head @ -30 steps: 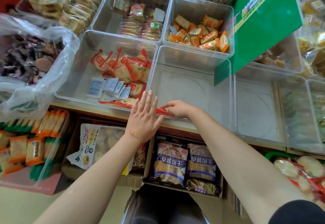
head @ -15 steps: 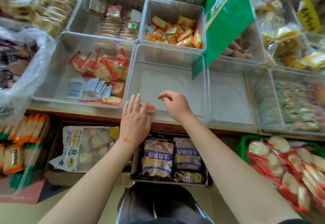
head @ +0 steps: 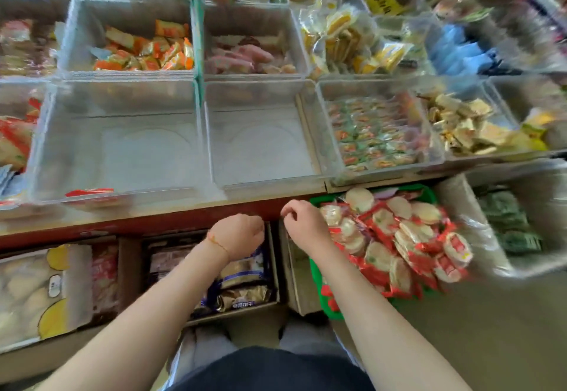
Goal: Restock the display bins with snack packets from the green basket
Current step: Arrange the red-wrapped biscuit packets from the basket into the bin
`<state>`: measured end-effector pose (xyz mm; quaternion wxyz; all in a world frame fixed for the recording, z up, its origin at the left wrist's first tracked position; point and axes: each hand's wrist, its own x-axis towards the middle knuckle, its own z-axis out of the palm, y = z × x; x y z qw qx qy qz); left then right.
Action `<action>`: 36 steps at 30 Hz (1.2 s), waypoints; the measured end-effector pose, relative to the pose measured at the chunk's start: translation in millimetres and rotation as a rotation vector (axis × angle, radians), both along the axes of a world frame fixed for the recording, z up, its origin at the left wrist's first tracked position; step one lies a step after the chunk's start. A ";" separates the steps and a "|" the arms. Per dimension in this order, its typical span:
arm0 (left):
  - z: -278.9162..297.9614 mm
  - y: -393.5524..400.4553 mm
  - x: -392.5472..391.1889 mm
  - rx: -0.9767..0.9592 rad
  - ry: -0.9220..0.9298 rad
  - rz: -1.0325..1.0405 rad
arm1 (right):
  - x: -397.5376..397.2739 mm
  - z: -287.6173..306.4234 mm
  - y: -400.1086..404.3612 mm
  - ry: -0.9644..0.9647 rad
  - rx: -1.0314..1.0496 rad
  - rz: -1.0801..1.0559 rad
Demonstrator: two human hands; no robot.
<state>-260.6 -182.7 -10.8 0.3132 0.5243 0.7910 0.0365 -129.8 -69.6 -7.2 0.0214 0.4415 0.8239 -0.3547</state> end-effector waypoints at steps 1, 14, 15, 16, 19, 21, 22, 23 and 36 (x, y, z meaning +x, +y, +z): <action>-1.4 17.6 18.2 0.006 -0.033 0.033 | 18.2 -6.2 18.7 -0.034 0.028 0.015; -16.2 128.5 147.6 -0.097 -0.286 0.448 | 125.0 -57.2 113.0 -0.443 0.151 0.421; -18.6 128.1 147.1 -0.103 -0.274 0.461 | 123.0 -57.4 113.1 -0.449 0.152 0.425; -21.1 127.6 146.5 -0.105 -0.257 0.472 | 120.9 -56.8 113.6 -0.451 0.147 0.420; -31.7 128.3 148.4 -0.133 -0.225 0.481 | 115.7 -54.6 115.8 -0.426 0.134 0.386; -40.1 133.1 151.4 -0.153 -0.212 0.427 | 116.8 -50.2 119.2 -0.406 0.115 0.380; -44.0 136.1 152.4 -0.158 -0.213 0.413 | 119.0 -46.4 121.7 -0.400 0.102 0.377; -48.0 139.1 152.8 -0.159 -0.217 0.411 | 121.4 -41.9 124.8 -0.396 0.087 0.374; -79.5 137.3 153.4 -0.104 -0.115 0.511 | 145.1 -3.1 192.5 0.166 -0.846 -0.275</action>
